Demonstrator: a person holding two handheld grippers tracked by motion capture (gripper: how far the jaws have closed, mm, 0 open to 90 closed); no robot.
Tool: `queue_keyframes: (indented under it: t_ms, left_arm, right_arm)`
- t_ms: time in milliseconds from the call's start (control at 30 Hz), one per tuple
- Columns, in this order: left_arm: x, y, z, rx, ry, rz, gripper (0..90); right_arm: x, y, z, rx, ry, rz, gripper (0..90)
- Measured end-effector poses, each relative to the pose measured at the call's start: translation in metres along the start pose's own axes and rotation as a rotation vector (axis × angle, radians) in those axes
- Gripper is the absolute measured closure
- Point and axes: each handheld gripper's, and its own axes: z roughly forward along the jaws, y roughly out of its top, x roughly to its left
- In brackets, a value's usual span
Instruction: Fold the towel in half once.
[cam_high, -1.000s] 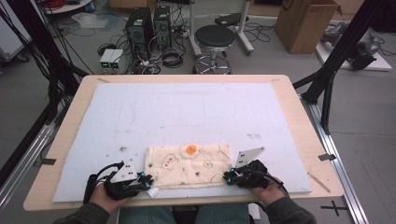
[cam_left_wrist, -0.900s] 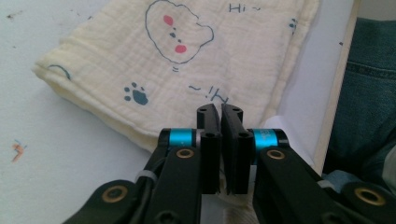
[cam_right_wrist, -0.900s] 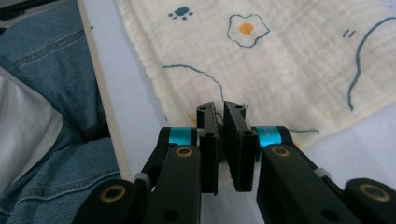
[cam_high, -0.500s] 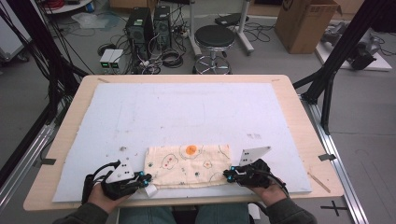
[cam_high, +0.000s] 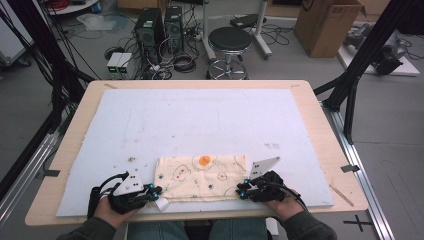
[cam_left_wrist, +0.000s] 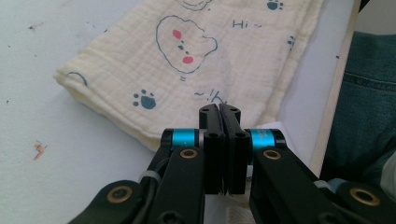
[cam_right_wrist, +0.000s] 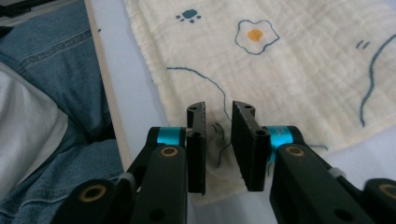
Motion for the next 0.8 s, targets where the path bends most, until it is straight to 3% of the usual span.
queue_keyframes:
  t_ms: [133, 533, 800]
  left_arm:
    - [0.0, 0.0, -0.001, -0.004, -0.001, 0.0, 87.8]
    - [0.001, 0.0, -0.004, -0.025, -0.002, -0.004, 87.9]
    - [0.0, -0.001, -0.008, -0.034, -0.006, -0.013, 87.9]
  right_arm:
    - [-0.001, 0.001, -0.002, -0.004, 0.009, 0.0, 87.0]
    - [0.006, 0.004, -0.019, -0.11, 0.01, 0.009, 87.9]
    - [0.009, 0.0, -0.018, -0.087, 0.036, 0.003, 87.9]
